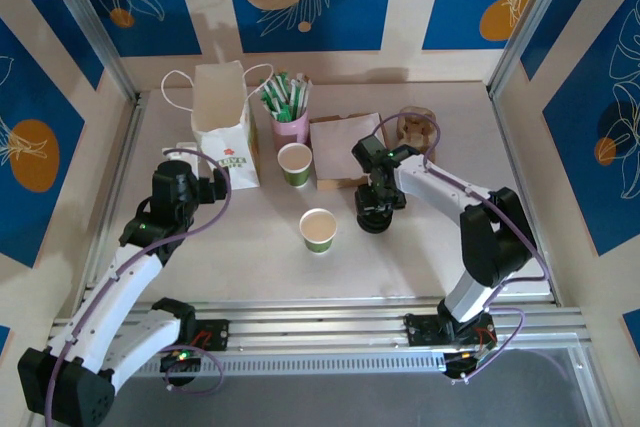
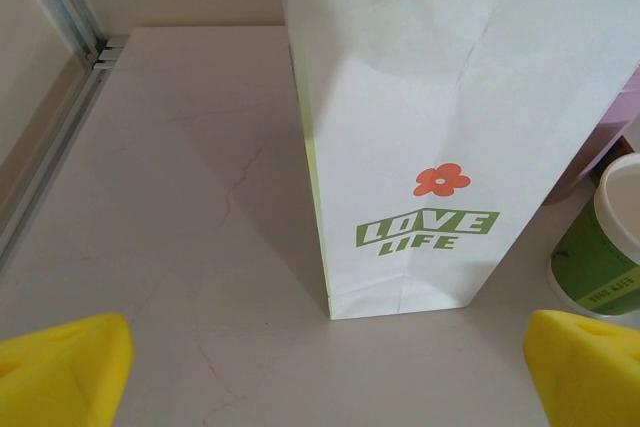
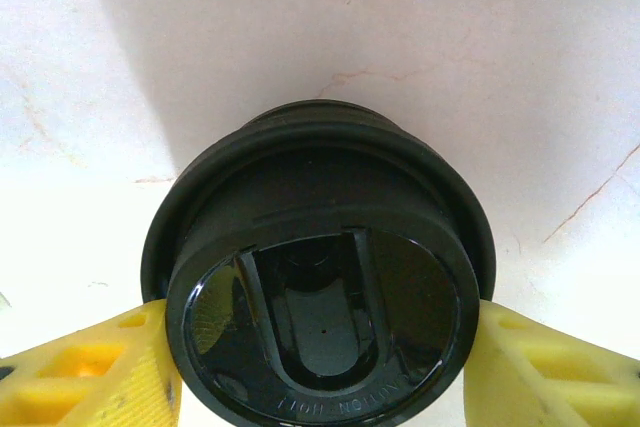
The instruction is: Pack the takeout coffee
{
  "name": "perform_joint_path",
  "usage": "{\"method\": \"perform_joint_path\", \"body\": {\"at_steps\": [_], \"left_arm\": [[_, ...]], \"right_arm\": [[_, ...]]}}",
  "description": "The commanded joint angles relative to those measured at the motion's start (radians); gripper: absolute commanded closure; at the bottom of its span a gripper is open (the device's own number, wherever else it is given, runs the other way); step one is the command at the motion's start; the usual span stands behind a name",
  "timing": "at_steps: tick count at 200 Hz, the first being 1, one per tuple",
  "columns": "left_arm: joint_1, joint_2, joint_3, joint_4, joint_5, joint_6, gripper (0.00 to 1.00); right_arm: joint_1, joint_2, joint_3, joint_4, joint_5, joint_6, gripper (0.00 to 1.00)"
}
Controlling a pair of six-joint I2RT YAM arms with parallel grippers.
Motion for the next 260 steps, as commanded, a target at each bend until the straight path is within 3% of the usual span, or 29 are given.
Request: {"method": "perform_joint_path", "body": {"at_steps": [1, 68, 133, 201, 260], "left_arm": [[-0.015, -0.006, -0.004, 0.001, 0.016, 0.016, 0.0], [-0.019, -0.003, -0.003, 0.002, 0.016, 0.023, 0.0], [-0.019, -0.006, -0.003, 0.002, 0.016, 0.022, 0.0], [-0.021, -0.013, -0.003, 0.0, 0.013, 0.022, 0.0], [-0.021, -0.021, -0.004, 0.001, 0.011, 0.022, 0.0]], "right_arm": [[-0.011, -0.037, 0.026, -0.017, -0.048, 0.017, 0.47], [0.054, -0.084, 0.161, -0.153, -0.016, 0.013, 0.47], [0.236, -0.097, 0.318, -0.28, -0.064, 0.025, 0.47], [0.401, 0.011, 0.393, -0.323, -0.076, 0.046, 0.47], [0.454, 0.096, 0.448, -0.347, -0.047, 0.046, 0.47]]}}
